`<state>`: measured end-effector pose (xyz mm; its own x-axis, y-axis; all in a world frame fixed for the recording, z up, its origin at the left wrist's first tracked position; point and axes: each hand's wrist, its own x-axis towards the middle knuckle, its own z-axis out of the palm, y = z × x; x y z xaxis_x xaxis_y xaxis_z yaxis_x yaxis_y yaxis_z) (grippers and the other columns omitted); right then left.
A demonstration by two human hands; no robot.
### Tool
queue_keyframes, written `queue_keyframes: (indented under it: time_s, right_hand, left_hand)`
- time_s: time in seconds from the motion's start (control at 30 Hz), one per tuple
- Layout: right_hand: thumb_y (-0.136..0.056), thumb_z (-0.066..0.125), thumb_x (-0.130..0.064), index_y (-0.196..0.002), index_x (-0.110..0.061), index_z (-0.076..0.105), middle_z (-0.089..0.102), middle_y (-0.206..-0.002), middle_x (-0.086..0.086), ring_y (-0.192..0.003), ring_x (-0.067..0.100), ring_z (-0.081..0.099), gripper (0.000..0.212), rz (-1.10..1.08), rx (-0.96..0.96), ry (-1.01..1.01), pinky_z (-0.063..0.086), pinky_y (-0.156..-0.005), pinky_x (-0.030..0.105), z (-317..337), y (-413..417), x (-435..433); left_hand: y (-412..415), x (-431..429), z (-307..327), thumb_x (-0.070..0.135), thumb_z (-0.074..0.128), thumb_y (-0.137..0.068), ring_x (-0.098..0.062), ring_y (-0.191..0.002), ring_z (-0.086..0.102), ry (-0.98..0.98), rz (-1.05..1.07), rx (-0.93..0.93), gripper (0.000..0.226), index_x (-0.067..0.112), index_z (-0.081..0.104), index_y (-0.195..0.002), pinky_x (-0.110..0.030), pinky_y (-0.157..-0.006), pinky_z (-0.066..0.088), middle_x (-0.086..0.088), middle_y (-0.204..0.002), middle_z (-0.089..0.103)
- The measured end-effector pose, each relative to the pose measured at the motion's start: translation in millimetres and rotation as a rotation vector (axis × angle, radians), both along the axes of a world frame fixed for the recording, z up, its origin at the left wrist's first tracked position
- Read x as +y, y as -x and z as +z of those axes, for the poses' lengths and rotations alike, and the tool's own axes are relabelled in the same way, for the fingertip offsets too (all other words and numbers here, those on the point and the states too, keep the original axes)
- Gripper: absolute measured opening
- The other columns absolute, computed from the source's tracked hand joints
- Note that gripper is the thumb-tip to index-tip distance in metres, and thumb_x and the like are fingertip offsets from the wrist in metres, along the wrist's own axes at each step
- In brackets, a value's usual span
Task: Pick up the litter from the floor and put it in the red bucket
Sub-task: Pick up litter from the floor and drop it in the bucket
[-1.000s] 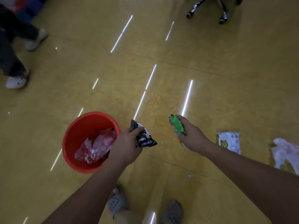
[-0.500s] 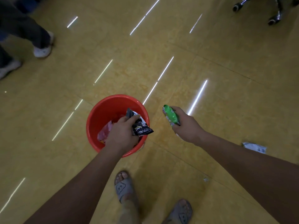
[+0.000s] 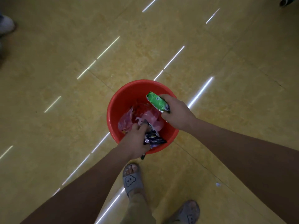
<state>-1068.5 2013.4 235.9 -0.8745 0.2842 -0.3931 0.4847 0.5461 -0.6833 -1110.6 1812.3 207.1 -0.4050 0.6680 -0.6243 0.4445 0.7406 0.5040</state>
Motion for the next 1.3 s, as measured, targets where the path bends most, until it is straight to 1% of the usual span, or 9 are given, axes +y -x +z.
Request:
queue_keyframes:
  time_s: [0.17, 0.27, 0.43, 0.6, 0.77, 0.9, 1.07, 1.17, 1.3]
  right_hand:
    - [-0.081, 0.062, -0.009, -0.140, -0.018, 0.046, 0.061, -0.125, 0.008, -0.111, 0.026, 0.056, 0.061, 0.111, -0.069, -0.102, 0.039, -0.082, 0.027, -45.0, 34.2, -11.5]
    - [-0.081, 0.061, -0.007, -0.139, -0.015, 0.047, 0.062, -0.123, 0.012, -0.111, 0.029, 0.056, 0.061, 0.174, -0.087, -0.139, 0.038, -0.079, 0.028, -67.0, 47.2, -16.8]
    - [-0.081, 0.058, -0.004, -0.138, -0.011, 0.050, 0.060, -0.120, 0.017, -0.111, 0.033, 0.054, 0.058, 0.287, -0.129, -0.205, 0.039, -0.088, 0.033, -101.3, 60.5, -26.4]
    - [-0.083, 0.049, 0.001, -0.143, -0.015, 0.045, 0.053, -0.134, 0.019, -0.124, 0.036, 0.050, 0.062, 0.283, -0.175, -0.297, 0.040, -0.105, 0.036, -145.3, 70.5, -34.3]
    - [-0.095, 0.038, -0.006, -0.154, -0.023, 0.022, 0.030, -0.154, 0.015, -0.140, 0.034, 0.032, 0.064, 0.411, -0.208, -0.415, 0.022, -0.117, 0.037, -178.3, 62.8, -38.6]
    - [-0.098, 0.042, -0.019, -0.155, -0.034, 0.007, 0.023, -0.159, 0.007, -0.143, 0.034, 0.024, 0.068, 0.648, -0.416, -0.654, 0.020, -0.115, 0.048, -207.3, 47.7, -33.6]
    - [-0.093, 0.052, -0.011, -0.155, -0.017, -0.008, 0.032, -0.150, 0.024, -0.128, 0.041, 0.047, 0.087, 0.575, -0.646, -0.445, 0.042, -0.099, 0.039, -218.8, 39.7, -24.7]
    - [-0.094, 0.054, -0.016, -0.150, 0.004, 0.011, 0.041, -0.142, 0.028, -0.128, 0.040, 0.046, 0.074, 0.480, -0.587, -0.473, 0.041, -0.100, 0.036, -202.4, 40.7, -20.4]
    - [-0.090, 0.058, -0.019, -0.131, 0.003, 0.045, 0.057, -0.123, 0.025, -0.114, 0.039, 0.056, 0.048, 0.462, -0.423, -0.444, 0.047, -0.092, 0.037, -173.1, 36.8, -10.4]
  left_hand:
    - [-14.1, -1.2, -36.2, 0.071, 0.053, -0.079, -0.039, -0.143, 0.011, 0.111, -0.206, 0.169, 0.064, 0.038, 0.048, -0.133, -0.066, -0.111, 0.012, 0.002, -0.151, 0.033]
    - [-18.1, 0.8, -43.4, 0.074, 0.041, -0.083, -0.034, -0.125, 0.028, 0.089, -0.207, 0.310, 0.058, 0.037, 0.062, -0.122, -0.050, -0.102, 0.029, -0.001, -0.135, 0.043]
    - [-12.9, 2.5, -74.2, 0.062, 0.042, -0.092, -0.024, -0.088, 0.060, 0.123, -0.088, -0.043, 0.051, 0.020, 0.066, -0.109, -0.032, -0.066, 0.046, -0.007, -0.098, 0.065]
    - [-16.1, 14.4, -119.1, 0.058, 0.045, -0.094, -0.024, -0.094, 0.061, 0.387, -0.219, -0.199, 0.055, 0.012, 0.060, -0.121, -0.035, -0.085, 0.051, -0.009, -0.105, 0.066]
    - [-24.0, 19.8, -159.1, 0.039, 0.048, -0.097, -0.026, -0.119, 0.054, 0.463, -0.234, -0.062, 0.038, 0.017, 0.058, -0.126, -0.036, -0.096, 0.044, -0.006, -0.126, 0.060]
    - [-20.4, 23.3, -186.5, 0.037, 0.051, -0.094, -0.030, -0.126, 0.049, 0.437, -0.190, 0.044, 0.037, 0.019, 0.059, -0.126, -0.038, -0.103, 0.043, -0.008, -0.133, 0.057]
    - [1.1, 29.4, -197.0, 0.052, 0.065, -0.083, -0.026, -0.114, 0.059, 0.376, -0.035, 0.037, 0.046, 0.021, 0.064, -0.117, -0.033, -0.088, 0.046, -0.006, -0.122, 0.064]
    - [3.7, 31.9, -188.2, 0.064, 0.065, -0.078, -0.026, -0.108, 0.060, 0.385, -0.092, 0.080, 0.054, 0.022, 0.062, -0.111, -0.031, -0.076, 0.043, -0.004, -0.113, 0.065]
    - [-1.1, 36.1, -156.5, 0.090, 0.035, -0.071, -0.030, -0.097, 0.061, 0.357, -0.077, 0.120, 0.083, 0.018, 0.061, -0.100, -0.033, -0.069, 0.041, -0.010, -0.100, 0.066]
